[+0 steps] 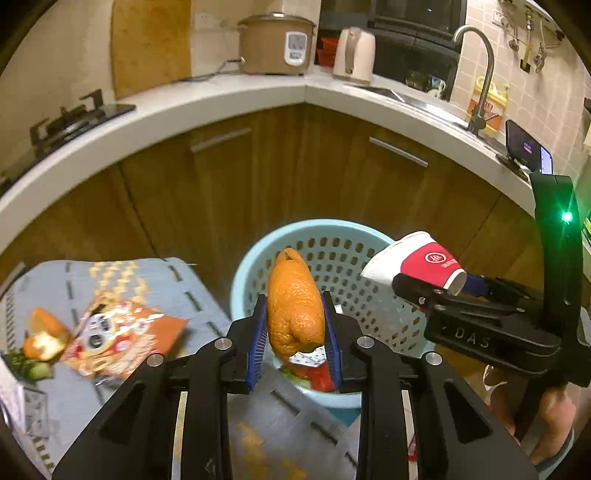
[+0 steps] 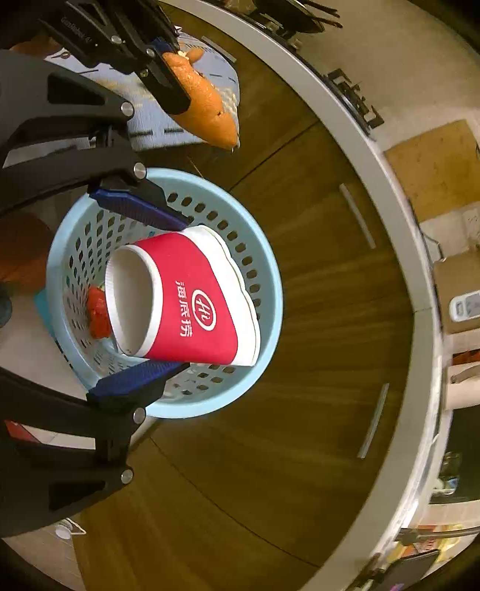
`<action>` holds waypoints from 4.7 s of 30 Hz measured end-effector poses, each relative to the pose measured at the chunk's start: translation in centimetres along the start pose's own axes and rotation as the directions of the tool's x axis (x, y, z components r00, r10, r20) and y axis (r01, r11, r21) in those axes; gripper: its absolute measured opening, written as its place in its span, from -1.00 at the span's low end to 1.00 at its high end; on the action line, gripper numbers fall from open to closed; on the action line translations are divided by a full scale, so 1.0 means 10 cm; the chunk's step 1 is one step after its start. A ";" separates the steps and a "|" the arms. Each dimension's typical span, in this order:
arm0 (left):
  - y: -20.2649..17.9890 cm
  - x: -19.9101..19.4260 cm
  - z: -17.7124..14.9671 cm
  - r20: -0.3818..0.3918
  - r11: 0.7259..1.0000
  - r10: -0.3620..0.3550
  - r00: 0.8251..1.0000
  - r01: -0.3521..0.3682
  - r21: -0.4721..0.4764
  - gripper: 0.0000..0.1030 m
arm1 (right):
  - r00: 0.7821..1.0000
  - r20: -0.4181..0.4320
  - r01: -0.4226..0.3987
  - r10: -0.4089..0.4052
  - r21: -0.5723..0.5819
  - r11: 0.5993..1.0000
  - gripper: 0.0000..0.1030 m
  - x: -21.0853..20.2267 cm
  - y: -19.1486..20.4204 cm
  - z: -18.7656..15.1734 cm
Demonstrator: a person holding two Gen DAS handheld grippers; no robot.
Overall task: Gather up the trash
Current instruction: 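Carry carrot and cup over the blue basket and release both, then return to the table and grasp the white milk carton with the left tool, then grasp the orange panda snack bag with the right tool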
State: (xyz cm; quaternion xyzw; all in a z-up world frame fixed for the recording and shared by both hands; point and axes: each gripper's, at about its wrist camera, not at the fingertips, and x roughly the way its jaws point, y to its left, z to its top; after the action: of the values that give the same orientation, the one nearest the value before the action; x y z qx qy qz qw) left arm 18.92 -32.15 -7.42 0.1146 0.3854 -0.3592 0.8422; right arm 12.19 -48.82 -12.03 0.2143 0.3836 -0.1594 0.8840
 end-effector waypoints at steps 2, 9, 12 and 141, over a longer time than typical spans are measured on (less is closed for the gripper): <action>-0.03 0.09 0.01 -0.017 1.000 -0.014 1.000 0.014 0.008 -0.39 | 1.000 -0.019 0.000 0.000 0.003 1.000 0.29 0.07 -0.03 0.02; 0.04 0.07 0.00 0.006 1.000 0.000 1.000 0.000 -0.009 0.35 | 0.999 -0.043 -0.002 0.004 0.042 0.999 0.32 0.18 -0.15 0.05; 0.13 -0.03 -0.03 0.019 1.000 0.021 1.000 -0.021 -0.023 0.35 | 0.999 -0.041 -0.007 0.009 0.050 0.999 0.37 0.17 -0.16 0.03; 2.26 -1.30 -1.46 -0.030 0.758 0.499 0.866 -0.453 -0.470 -0.01 | 0.968 -0.127 -0.252 0.218 -0.510 0.822 -0.30 0.47 2.45 -0.37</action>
State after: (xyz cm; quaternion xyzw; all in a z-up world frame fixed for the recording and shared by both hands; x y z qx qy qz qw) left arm 20.55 -2.40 -9.74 -0.0124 0.3763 -0.0364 0.9257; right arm 23.94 -26.48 -11.55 0.0166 0.4106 0.0675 0.9091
